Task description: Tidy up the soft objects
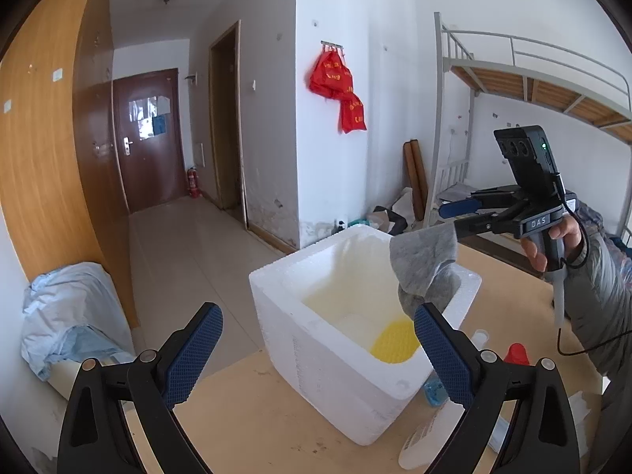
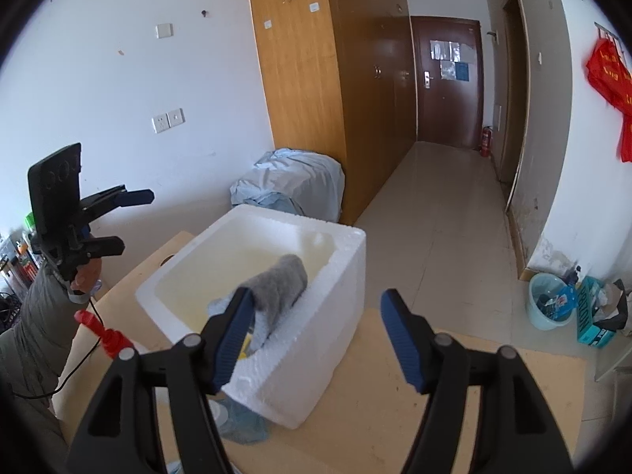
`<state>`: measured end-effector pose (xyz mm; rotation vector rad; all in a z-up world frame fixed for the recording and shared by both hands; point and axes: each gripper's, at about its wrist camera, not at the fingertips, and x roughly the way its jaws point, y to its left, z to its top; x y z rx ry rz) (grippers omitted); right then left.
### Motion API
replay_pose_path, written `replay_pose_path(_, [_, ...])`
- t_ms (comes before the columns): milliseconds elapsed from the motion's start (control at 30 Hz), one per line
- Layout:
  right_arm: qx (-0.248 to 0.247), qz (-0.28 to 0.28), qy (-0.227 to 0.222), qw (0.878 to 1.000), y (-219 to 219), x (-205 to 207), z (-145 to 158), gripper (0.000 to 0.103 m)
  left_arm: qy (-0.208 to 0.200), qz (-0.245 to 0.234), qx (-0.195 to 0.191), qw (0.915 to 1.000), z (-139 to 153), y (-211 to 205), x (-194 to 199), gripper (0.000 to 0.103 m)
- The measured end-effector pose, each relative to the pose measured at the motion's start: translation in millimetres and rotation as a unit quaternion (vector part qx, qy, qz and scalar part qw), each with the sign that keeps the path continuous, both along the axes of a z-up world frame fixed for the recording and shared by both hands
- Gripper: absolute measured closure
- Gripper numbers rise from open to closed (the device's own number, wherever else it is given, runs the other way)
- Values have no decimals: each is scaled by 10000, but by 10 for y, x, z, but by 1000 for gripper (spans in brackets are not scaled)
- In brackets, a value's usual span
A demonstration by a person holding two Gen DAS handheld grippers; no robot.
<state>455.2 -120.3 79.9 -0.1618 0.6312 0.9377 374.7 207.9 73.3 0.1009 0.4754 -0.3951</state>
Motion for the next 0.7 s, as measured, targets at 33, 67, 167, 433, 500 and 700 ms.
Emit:
replay_pose_path(33, [16, 12, 13, 10000, -8, -10, 4, 31, 3, -10, 3, 10000, 2, -12, -7, 5])
replay_pose_path(67, [53, 43, 40, 10000, 15, 0, 20, 31, 8, -17, -1, 10000, 9, -16, -3, 5])
replay_pose_path(167, [116, 140, 83, 9998, 90, -28, 39, 31, 9, -36, 12, 10000, 12, -43, -15, 5])
replay_pose_path(433, [193, 396, 18, 9990, 307, -73, 139, 27, 2, -34, 59, 10000, 8, -43, -39, 5])
replay_pose_path(500, [64, 392, -66, 9992, 368, -96, 133, 26, -18, -20, 38, 10000, 23, -43, -31, 5])
replay_pose_path(700, [-677, -29, -154, 9976, 511, -26, 8, 26, -20, -23, 36, 10000, 11, -41, -50, 5])
